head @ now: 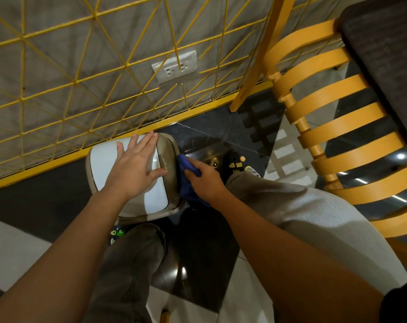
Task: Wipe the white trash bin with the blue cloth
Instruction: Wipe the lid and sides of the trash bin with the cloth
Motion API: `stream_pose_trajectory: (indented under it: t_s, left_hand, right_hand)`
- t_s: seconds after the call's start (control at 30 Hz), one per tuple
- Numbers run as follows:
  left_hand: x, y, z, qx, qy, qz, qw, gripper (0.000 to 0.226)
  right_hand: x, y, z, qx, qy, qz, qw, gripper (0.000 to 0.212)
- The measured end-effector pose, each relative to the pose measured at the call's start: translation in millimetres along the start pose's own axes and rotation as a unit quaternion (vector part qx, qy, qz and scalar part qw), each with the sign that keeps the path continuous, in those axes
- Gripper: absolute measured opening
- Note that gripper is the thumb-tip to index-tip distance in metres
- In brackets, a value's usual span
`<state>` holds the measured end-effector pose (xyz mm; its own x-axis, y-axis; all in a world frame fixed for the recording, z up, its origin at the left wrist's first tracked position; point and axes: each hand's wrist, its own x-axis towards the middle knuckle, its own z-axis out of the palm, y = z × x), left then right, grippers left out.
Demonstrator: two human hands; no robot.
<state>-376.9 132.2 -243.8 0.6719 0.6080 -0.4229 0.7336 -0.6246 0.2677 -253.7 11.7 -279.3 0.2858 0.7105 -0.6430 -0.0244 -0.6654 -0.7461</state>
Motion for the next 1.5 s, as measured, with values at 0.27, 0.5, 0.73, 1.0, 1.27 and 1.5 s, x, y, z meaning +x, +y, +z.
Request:
stream_pose_trajectory:
  t_s: [0.27, 0.5, 0.73, 1.0, 1.27, 1.5]
  left_hand:
    - [0, 1, 1, -0.012, 0.015, 0.004, 1.0, 0.083]
    - [-1, -2, 5, -0.021, 0.031, 0.016, 0.999, 0.081]
    - [0, -3, 6, -0.018, 0.037, 0.019, 0.999, 0.08]
    - [0, -2, 6, -0.024, 0.038, 0.018, 0.999, 0.081]
    - [1, -3, 7, -0.018, 0.045, 0.022, 0.999, 0.081]
    - [1, -3, 8, 0.0, 0.042, 0.015, 0.999, 0.079]
  right_hand:
    - [41, -29, 6, 0.002, -0.012, 0.062, 0.998, 0.028]
    - [70, -54, -5, -0.004, -0.038, 0.052, 0.998, 0.034]
    - [12, -24, 5, 0.071, -0.023, 0.119, 0.99, 0.03]
    - [12, 11, 26, -0.119, 0.04, 0.05, 0.991, 0.037]
    - [61, -33, -1, -0.532, 0.031, -0.106, 0.84, 0.054]
    - [15, -10, 12, -0.627, 0.02, -0.174, 0.759, 0.042]
